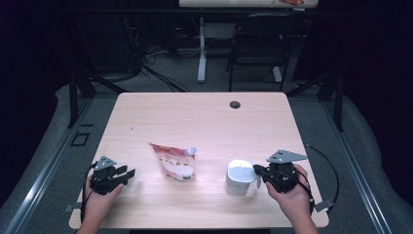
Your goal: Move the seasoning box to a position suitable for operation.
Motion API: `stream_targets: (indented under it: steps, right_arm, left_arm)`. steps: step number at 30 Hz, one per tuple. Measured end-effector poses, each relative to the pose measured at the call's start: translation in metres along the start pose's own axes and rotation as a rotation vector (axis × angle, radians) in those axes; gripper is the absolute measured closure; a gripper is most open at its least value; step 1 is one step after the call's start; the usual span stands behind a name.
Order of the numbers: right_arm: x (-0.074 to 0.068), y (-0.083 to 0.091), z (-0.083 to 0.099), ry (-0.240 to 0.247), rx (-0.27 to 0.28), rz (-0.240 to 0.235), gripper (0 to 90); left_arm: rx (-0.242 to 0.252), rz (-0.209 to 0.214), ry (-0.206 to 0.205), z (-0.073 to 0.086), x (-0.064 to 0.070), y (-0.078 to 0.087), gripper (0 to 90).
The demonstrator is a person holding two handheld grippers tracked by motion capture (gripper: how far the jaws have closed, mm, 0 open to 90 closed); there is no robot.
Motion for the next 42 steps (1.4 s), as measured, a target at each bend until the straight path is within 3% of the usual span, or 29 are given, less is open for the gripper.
stream_targets:
  steps: [15,33,42]
  right_arm:
    - [0.0027,-0.0001,0.0026,-0.072,0.014,-0.037,90.0]
    - [0.0058,0.0002,0.0058,-0.119,0.018,-0.065,90.0]
    - [0.0066,0.0006,0.0071,-0.12,0.015,-0.061,90.0]
  left_arm:
    - [-0.009,0.0,0.002,0.0006,-0.0009,0.0013,58.9]
    - [-0.003,-0.002,0.002,0.0005,-0.0014,0.0006,59.0]
    - [-0.004,-0.002,0.002,0.0006,-0.0014,0.0007,58.9]
Point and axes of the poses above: each handheld gripper's, and its own axes: y roughly backward along the jaws, z roughly out of its underside, x roughly to its right, the point moved 8 cm from there along -y, roughly forward along the jaws, and after that the axes turned 15 degrees about z, right-handed, at the moved point
